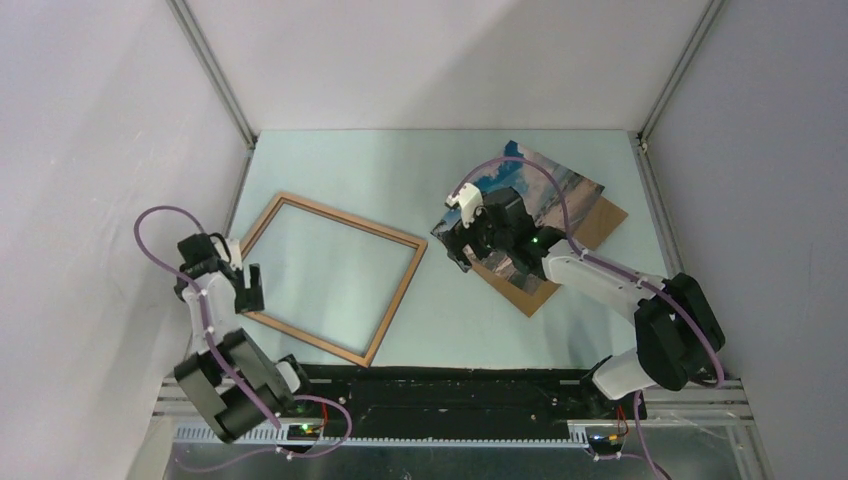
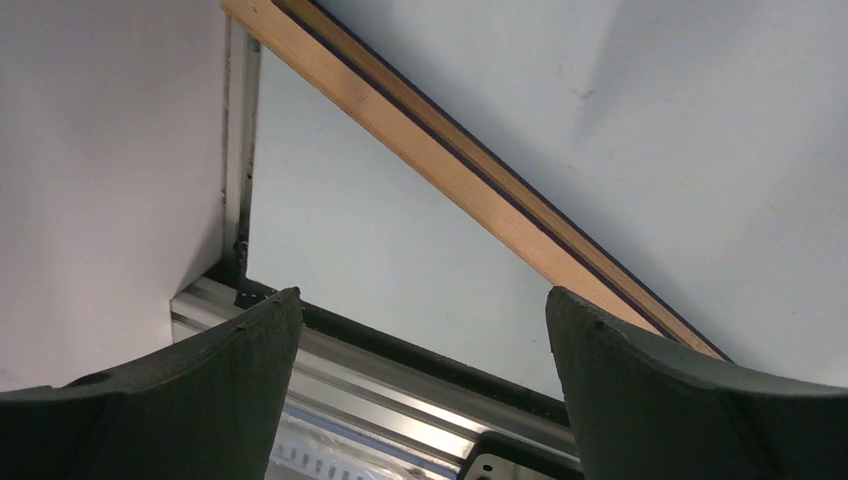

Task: Put the photo into the frame

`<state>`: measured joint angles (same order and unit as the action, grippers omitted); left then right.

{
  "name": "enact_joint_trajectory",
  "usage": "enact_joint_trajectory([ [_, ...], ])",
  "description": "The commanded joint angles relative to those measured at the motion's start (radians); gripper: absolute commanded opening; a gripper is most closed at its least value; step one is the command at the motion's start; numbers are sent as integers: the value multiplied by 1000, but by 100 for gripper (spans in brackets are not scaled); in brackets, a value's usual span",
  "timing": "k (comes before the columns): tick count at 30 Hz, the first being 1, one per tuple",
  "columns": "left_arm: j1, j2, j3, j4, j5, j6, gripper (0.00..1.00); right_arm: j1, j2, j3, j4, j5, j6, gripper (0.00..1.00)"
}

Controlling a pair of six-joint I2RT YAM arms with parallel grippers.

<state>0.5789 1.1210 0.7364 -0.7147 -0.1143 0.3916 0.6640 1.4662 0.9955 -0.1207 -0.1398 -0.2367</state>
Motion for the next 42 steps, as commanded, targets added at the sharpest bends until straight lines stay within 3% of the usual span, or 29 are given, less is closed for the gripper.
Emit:
enact_joint_trajectory([
  [1,55,112,72,-11,64,17,95,15,18,41,33,19,-7,100],
  [16,88,424,181,40,97,-126,84,25,26,40,7,5,-4,100],
  [28,73,488,173,112,107,-136,68,25,46,41,13,10,-4,100],
  [42,-75,513,213,160,14,-110,53,24,50,42,19,24,-7,100],
])
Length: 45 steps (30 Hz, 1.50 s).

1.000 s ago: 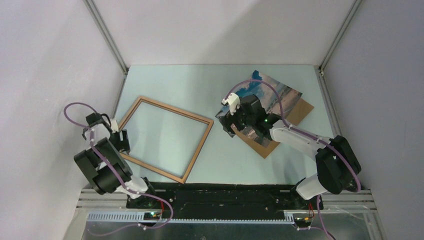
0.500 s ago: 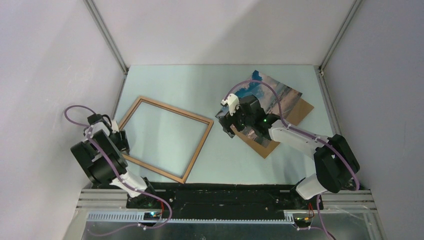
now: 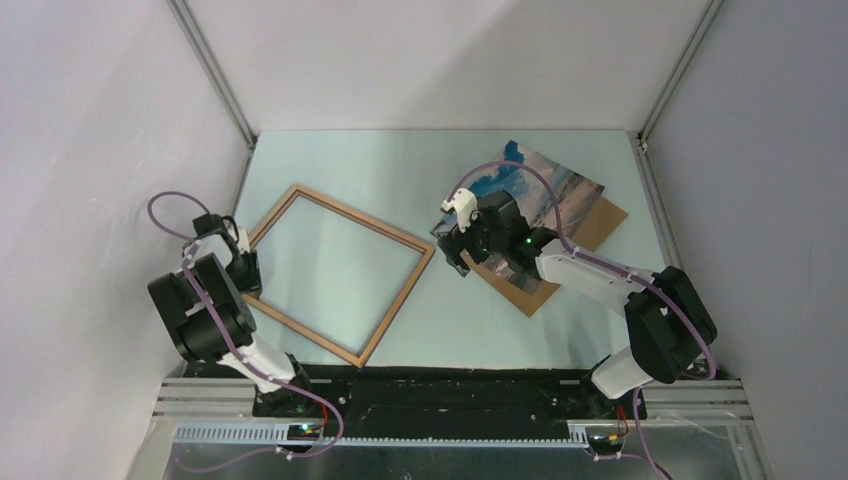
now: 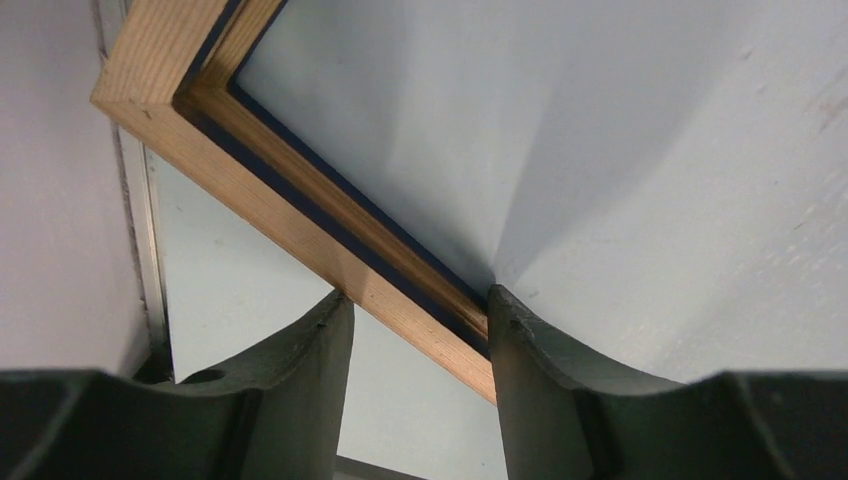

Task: Put the photo into the frame

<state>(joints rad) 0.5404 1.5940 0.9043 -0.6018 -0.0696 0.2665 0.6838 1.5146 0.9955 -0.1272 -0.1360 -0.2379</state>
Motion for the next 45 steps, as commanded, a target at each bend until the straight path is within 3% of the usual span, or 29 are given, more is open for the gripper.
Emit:
enact_joint_trajectory([
  [1,-44,52,55,47,-41,18,52,5,1,42,27,20,-5,100],
  [15,-137,337,454,36,-222,117,37,-14,-6,42,24,35,-10,100],
  [24,-300,508,708,31,-322,163,22,-46,-23,42,16,53,-21,100],
  [31,-406,647,912,32,-364,248,11,-141,-111,41,-39,52,-25,100],
  [38,-459,708,989,33,-339,322,6,-278,-207,9,-96,11,-3,100],
  [45,-506,689,933,34,-308,310,5,-387,-283,-74,-123,-3,26,100],
])
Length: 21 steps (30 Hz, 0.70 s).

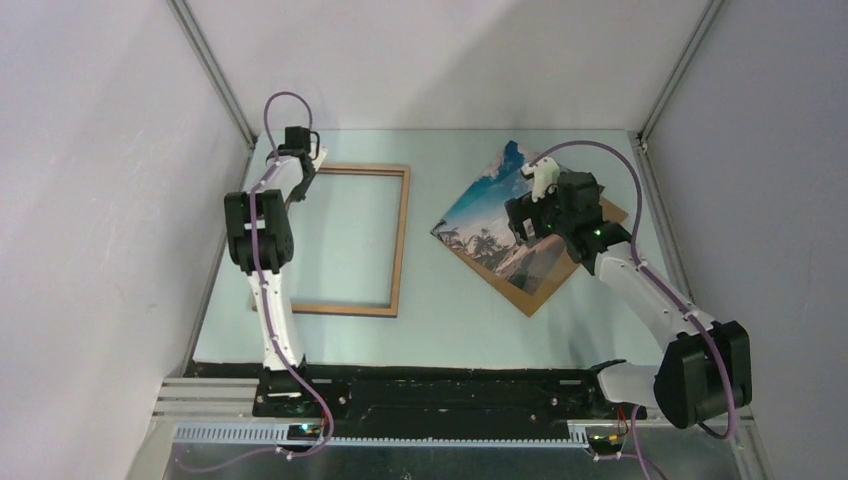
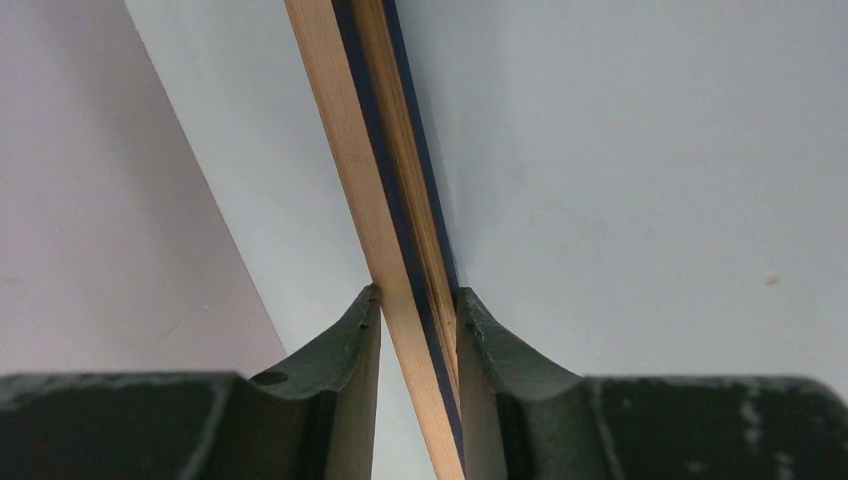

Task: Put the photo into the frame

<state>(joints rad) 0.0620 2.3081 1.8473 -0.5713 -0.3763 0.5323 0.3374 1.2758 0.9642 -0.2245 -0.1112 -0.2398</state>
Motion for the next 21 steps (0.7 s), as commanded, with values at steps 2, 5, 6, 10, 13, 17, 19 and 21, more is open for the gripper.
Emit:
enact_joint_trajectory([
  [2,-33,-32,-27,4,-6,7,7,-87,-49,-51,-35,-51,57,100],
  [5,-35,-41,-42,5,-26,-26,16,-174,-51,-51,-46,-88,109,100],
  [6,-36,-42,-43,4,-43,-39,21,-187,-51,-51,-49,-87,116,100],
  [10,-35,-62,-61,5,-45,-61,38,-243,-51,-52,-71,-62,141,100],
  [13,-34,-93,-74,5,-23,-77,51,-278,-51,-52,-89,-48,169,100],
  [17,-34,-164,-102,4,12,-114,64,-345,-57,-51,-117,-54,199,100],
  [19,-35,-221,-123,4,47,-136,75,-387,-63,-51,-132,-66,213,100],
  [21,-37,-285,-147,4,94,-161,88,-418,-71,-51,-142,-81,226,100],
])
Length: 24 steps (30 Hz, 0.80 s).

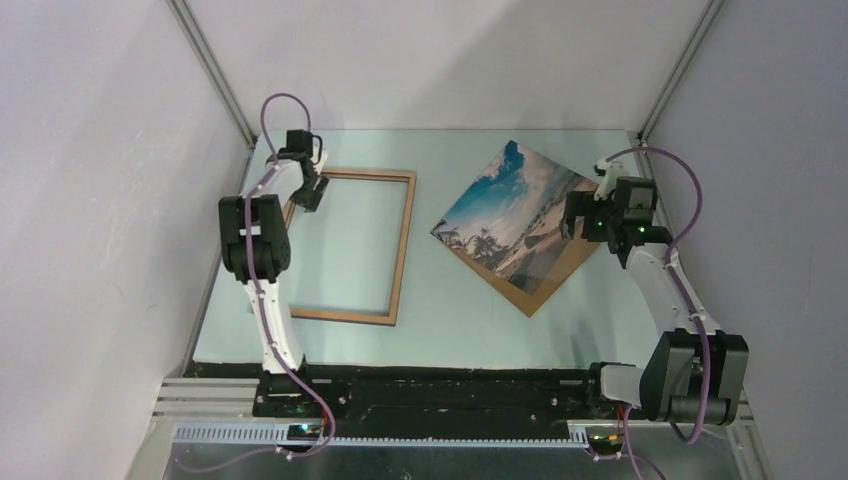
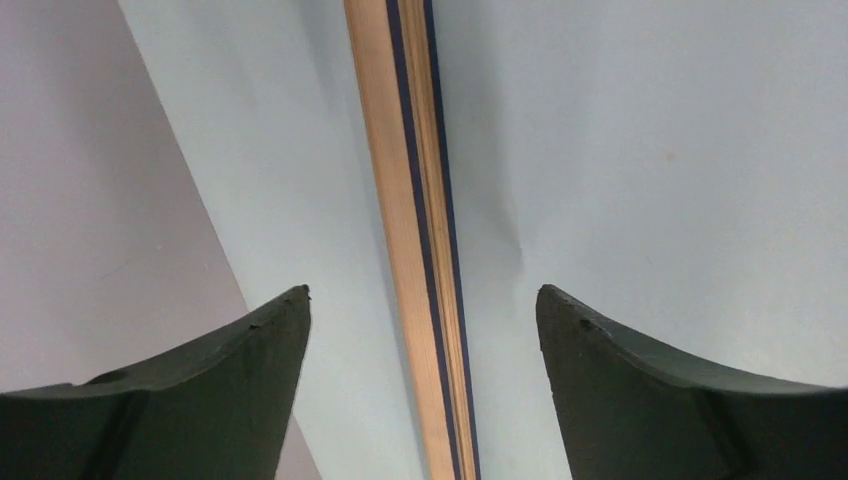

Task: Put the photo into the frame

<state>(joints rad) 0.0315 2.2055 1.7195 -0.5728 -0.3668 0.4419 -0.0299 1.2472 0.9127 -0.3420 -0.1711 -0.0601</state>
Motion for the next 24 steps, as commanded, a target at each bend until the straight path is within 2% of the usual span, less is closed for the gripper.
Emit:
enact_joint_trajectory([
  [1,-11,-226,-36,5,102,-80,95,-71,-45,-1,-30,-33,53,100],
  [4,-38,-312,-76,5,180,-105,99,-111,-50,0,-37,-56,77,100],
  [14,-201,-539,-179,5,399,-197,100,-145,-82,-2,-75,-98,105,100],
  [19,-275,-540,-137,5,519,-242,100,-173,-83,-41,-44,-135,127,100],
  [24,-356,-417,-18,5,559,-282,100,-199,-48,-72,-13,-173,167,100],
])
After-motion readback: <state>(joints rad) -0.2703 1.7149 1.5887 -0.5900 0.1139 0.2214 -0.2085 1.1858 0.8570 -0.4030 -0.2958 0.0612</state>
